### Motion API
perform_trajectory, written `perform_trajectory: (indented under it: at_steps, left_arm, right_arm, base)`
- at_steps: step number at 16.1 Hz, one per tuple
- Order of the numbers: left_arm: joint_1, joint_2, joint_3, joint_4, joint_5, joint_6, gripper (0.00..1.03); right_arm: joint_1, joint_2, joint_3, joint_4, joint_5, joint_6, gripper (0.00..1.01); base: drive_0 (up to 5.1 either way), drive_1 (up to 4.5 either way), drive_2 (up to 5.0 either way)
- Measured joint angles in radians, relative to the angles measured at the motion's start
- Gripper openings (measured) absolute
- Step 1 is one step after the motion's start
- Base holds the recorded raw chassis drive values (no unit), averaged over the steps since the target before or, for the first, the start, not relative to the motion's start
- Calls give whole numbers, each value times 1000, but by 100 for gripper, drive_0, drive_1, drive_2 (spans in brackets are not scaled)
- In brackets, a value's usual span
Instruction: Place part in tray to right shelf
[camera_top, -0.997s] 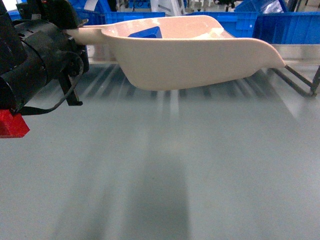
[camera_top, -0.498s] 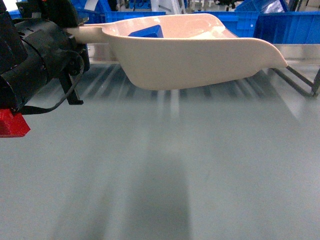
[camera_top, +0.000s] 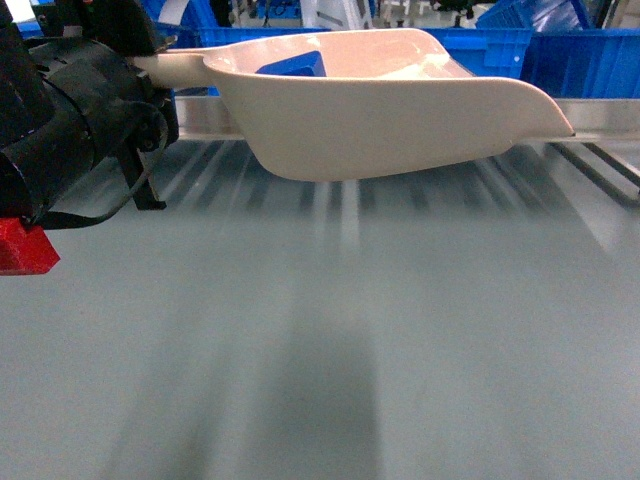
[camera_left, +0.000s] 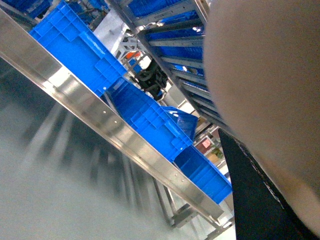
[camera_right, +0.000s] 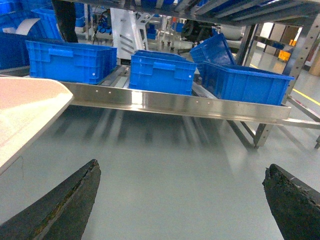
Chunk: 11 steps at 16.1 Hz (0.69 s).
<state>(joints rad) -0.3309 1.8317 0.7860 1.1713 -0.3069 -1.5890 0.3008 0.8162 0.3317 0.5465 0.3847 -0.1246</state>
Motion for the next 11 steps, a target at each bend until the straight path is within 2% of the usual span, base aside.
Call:
perform_trajectory:
  at_steps: [11]
  left_arm:
    - [-1, 0, 0, 0, 1, 0, 12]
  right_arm:
    - [0, 0, 0, 0, 0, 0, 98]
  base:
    - [0, 0, 0]
